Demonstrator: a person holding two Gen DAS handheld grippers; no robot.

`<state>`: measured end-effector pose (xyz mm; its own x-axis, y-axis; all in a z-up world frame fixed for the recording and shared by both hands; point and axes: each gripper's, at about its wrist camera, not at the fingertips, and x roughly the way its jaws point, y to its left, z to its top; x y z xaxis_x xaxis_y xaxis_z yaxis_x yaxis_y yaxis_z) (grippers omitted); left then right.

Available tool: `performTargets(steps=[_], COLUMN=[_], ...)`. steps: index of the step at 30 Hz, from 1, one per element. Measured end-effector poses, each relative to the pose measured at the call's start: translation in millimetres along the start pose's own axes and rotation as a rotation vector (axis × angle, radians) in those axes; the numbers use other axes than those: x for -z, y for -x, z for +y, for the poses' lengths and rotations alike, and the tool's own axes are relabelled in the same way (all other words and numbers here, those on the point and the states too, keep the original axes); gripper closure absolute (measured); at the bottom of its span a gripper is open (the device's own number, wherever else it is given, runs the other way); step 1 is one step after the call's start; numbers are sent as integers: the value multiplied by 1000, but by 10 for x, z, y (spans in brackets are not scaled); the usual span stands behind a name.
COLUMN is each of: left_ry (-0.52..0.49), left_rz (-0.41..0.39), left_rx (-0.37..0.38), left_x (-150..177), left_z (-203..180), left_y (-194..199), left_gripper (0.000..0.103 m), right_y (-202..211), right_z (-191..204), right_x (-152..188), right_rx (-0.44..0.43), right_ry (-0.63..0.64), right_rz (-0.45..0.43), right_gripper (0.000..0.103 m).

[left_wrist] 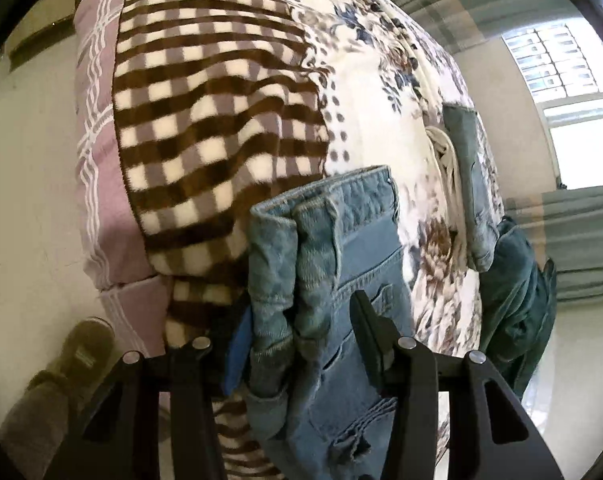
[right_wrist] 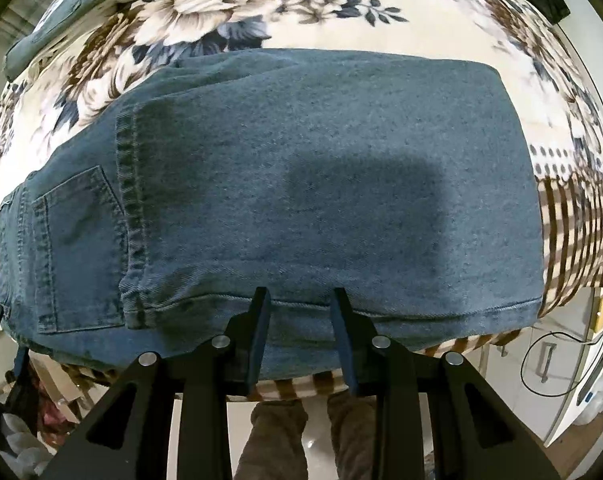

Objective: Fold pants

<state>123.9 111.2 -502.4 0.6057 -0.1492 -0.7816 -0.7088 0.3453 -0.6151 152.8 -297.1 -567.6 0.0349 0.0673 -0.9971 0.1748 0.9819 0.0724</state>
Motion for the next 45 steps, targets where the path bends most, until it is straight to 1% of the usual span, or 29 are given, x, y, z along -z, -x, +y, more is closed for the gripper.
performTargets(steps=[4,6,10,12,15,16,17,18,20,23,28,30,31,33,37,38,39,40,41,42,44,45], left_ry=[-11,-11,32,26,5,10,13,4,-33,-115,-300,-383,-426,-485,-673,-738,-774,-841,-877,-915,-1005,-1036], left_rz=[-2,-8,-6,11,1,-9,-22,-38,-69,-86,-90,-97,-95,-96,-51,-33,-18,6,30,66,158,184], left_rx=[4,-14,-23,-33,-55,-55,-56,-58,-40,0,70,90,113,135,193,215,226,241,255,265,273,273], left_x=[12,-28,-163,-194,-183,-170,-150,-122,-47,37,219,368,466,628,1172,1408,1536,1794,1964,2141,2616,2779], left_z=[-27,-10,80,63,37,41,39,28,-32,-244,-778,-1021,-1142,-1314,-1782,-1927,-2007,-2137,-2199,-2263,-2406,-2441], left_y=[-18,-87,-348,-494,-597,-580,-541,-477,-327,-152,118,222,274,344,422,432,425,401,368,316,136,69], left_gripper=[59,59,59,56,56,61,73,78,85,88,90,90,90,90,90,90,90,90,90,91,91,91], right_y=[-30,-42,-69,-91,-104,-101,-95,-96,-102,-85,-15,31,60,115,244,278,301,321,347,359,369,369], right_z=[14,10,9,5,13,14,10,-3,-33,-89,-213,-312,-372,-496,-878,-1027,-1157,-1308,-1506,-1661,-1987,-2177], right_x=[-14,-33,-56,-76,-92,-96,-102,-109,-131,-157,-146,-149,-152,-145,-133,-126,-122,-124,-111,-97,-52,-20], right_rx=[-3,-5,-3,-1,-1,0,0,-1,-7,-15,-24,-29,-34,-40,-47,-46,-46,-44,-36,-30,-13,0], right_ry=[-7,-11,-2,2,4,5,4,2,-3,-9,-28,-42,-51,-69,-117,-137,-159,-178,-208,-231,-275,-300], right_rz=[4,6,7,12,15,13,10,9,8,4,-9,-17,-21,-32,-61,-68,-73,-76,-79,-80,-80,-80], right_gripper=[69,69,69,69,69,69,69,69,69,69,69,69,69,69,70,70,70,70,70,70,70,70])
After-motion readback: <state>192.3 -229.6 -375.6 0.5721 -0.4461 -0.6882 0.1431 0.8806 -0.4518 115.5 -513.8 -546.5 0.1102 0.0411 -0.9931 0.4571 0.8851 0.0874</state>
